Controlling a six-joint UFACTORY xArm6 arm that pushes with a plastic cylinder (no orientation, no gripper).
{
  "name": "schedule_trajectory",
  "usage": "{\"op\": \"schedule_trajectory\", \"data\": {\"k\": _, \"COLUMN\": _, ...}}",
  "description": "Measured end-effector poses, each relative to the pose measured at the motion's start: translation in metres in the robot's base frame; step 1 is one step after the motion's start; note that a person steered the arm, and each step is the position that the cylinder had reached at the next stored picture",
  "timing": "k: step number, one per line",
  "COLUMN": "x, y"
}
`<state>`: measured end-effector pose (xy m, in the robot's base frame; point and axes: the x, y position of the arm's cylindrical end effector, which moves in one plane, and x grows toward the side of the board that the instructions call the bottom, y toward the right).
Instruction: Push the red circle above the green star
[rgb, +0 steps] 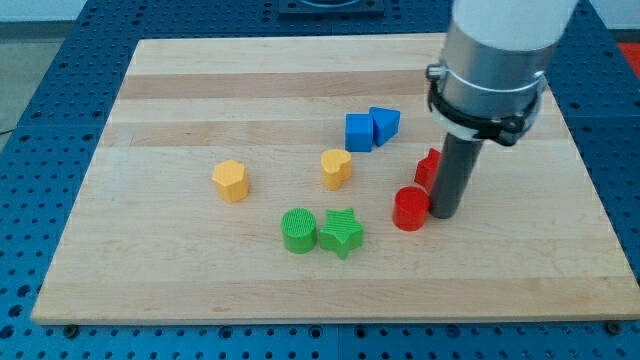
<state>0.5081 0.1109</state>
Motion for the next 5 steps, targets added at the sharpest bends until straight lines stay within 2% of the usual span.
{"op": "schedule_trajectory", "data": {"k": 4, "x": 0.0, "y": -0.054}}
{"op": "schedule_trajectory", "data": {"k": 5, "x": 0.012, "y": -0.043}}
